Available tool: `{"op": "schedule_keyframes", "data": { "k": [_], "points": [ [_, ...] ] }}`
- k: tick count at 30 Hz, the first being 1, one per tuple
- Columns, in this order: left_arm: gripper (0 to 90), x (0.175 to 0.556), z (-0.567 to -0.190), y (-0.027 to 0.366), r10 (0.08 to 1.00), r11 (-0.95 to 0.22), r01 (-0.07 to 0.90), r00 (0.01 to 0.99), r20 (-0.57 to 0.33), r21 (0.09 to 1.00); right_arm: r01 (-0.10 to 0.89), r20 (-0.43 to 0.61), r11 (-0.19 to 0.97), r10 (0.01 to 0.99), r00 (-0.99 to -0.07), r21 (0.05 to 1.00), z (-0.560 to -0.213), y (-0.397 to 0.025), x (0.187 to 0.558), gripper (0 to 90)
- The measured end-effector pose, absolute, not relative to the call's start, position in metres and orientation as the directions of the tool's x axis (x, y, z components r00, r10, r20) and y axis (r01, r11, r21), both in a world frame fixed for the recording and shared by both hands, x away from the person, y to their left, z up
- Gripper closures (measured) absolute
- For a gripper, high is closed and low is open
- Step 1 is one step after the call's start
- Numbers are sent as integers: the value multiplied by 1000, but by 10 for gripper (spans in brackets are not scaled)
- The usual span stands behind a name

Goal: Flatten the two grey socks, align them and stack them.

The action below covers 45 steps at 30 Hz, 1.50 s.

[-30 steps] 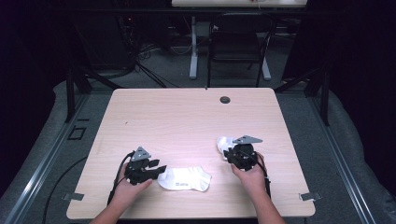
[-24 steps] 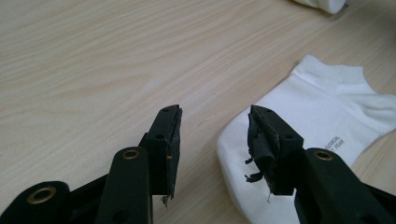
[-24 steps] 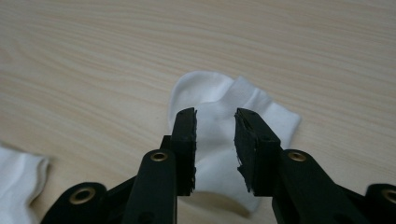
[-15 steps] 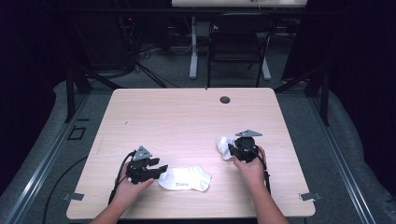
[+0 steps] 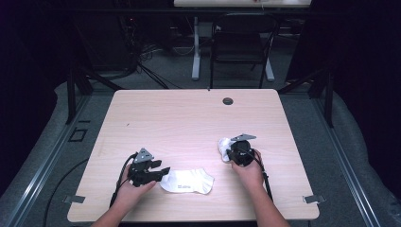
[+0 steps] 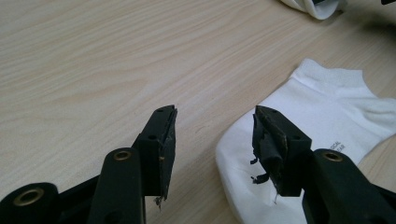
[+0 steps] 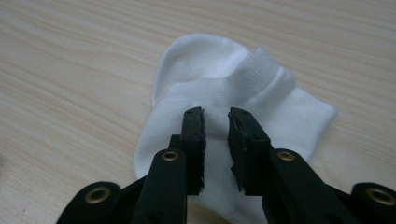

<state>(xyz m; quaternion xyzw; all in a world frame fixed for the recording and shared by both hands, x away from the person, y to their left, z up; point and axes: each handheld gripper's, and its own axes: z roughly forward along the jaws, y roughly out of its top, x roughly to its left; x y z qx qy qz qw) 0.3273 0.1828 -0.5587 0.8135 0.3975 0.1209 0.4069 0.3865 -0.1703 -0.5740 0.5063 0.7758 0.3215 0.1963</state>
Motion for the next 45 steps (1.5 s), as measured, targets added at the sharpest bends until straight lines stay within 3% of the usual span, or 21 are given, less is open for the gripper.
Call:
{"op": "schedule_keyframes", "data": {
  "k": [5,17,28,38,45],
  "points": [
    [497,328,-559,182,746,-352,550,654,-128,758,651,55,282,893,-447,705,-576,-162,387,822],
    [498,328,-559,182,746,-352,549,654,-127,758,621,78,347,831,-552,702,-576,-115,385,845],
    [498,328,-560,182,745,-355,549,655,-126,757,593,75,412,776,-627,692,-574,-96,378,847],
    [498,329,-560,182,747,-350,551,652,-129,758,592,118,334,796,-594,733,-551,-95,375,731],
    [498,329,-560,182,747,-353,550,653,-126,757,589,85,364,797,-597,721,-558,-75,373,655]
  ]
}}
